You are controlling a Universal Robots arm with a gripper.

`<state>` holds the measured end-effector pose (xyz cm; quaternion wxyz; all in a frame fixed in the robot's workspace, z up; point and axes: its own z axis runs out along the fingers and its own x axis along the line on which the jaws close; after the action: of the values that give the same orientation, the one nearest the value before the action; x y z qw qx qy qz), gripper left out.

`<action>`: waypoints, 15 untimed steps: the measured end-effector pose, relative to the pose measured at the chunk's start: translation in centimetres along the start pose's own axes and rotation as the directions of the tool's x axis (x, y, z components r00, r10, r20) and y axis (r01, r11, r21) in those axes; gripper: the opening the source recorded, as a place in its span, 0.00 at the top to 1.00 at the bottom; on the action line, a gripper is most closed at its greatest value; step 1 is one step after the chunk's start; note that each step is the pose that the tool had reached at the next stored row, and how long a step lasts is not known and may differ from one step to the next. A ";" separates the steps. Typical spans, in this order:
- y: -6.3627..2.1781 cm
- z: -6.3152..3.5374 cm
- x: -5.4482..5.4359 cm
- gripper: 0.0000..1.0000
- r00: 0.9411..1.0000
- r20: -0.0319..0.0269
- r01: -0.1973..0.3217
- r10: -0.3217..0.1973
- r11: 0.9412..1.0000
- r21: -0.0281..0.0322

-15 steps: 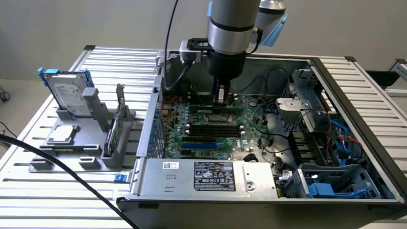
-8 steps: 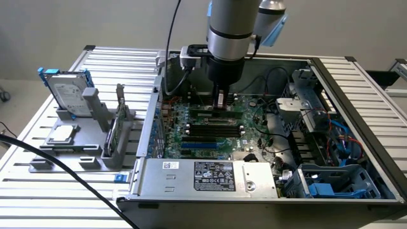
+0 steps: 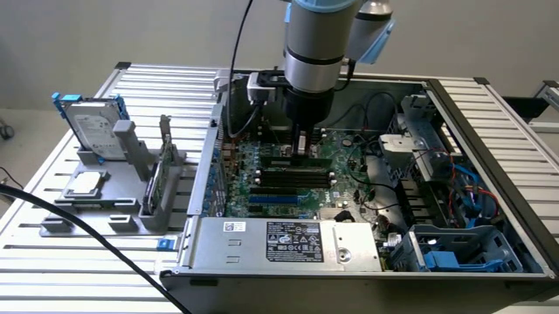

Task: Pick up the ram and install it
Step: 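Insert the ram into the slot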

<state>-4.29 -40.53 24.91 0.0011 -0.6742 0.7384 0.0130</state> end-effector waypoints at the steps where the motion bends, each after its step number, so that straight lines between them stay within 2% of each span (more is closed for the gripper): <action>1: -0.01 0.19 0.0 0.86 1.000 0.000 0.000 0.000 1.000 0.000; 8: -0.05 1.38 0.3 0.86 1.000 0.000 0.001 -0.001 1.000 0.003; 15: -0.08 1.60 0.5 0.86 1.000 0.001 0.003 -0.003 1.000 0.005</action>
<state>-4.29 -40.97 23.30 0.0030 -0.6752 0.7375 0.0113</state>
